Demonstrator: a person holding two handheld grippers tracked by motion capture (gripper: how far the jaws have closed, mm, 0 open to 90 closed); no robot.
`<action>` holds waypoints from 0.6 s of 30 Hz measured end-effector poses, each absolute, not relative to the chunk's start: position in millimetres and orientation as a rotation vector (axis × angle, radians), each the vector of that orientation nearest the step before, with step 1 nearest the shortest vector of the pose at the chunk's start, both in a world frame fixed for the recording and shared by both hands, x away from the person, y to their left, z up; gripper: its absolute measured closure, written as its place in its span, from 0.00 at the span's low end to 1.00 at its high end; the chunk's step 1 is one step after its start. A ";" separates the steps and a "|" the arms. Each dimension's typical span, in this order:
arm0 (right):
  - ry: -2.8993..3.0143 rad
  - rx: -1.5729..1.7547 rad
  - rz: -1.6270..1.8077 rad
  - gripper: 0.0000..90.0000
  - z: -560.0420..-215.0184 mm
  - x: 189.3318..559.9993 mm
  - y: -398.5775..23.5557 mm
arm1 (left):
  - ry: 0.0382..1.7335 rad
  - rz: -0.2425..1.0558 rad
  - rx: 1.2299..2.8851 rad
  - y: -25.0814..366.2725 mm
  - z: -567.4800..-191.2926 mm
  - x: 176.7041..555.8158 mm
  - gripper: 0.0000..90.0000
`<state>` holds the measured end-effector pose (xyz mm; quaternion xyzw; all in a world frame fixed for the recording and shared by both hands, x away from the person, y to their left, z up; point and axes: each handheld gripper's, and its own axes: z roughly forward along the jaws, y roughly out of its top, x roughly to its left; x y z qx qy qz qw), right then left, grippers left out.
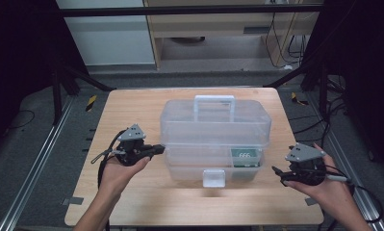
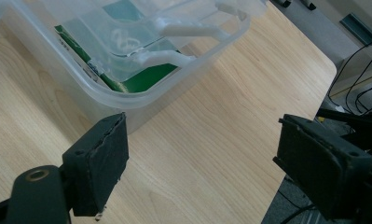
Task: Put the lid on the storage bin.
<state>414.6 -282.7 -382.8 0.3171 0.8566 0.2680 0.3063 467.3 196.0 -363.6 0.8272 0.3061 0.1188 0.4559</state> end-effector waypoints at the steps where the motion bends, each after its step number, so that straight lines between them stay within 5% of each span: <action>1: 2.267 0.837 0.707 0.18 -383.1 414.8 -282.8 | 0.764 0.255 2.037 195.2 -365.2 465.4 1.00; 18: 2.280 0.887 0.693 0.19 -400.8 421.3 -284.4 | 0.776 0.240 2.049 197.4 -379.8 462.1 1.00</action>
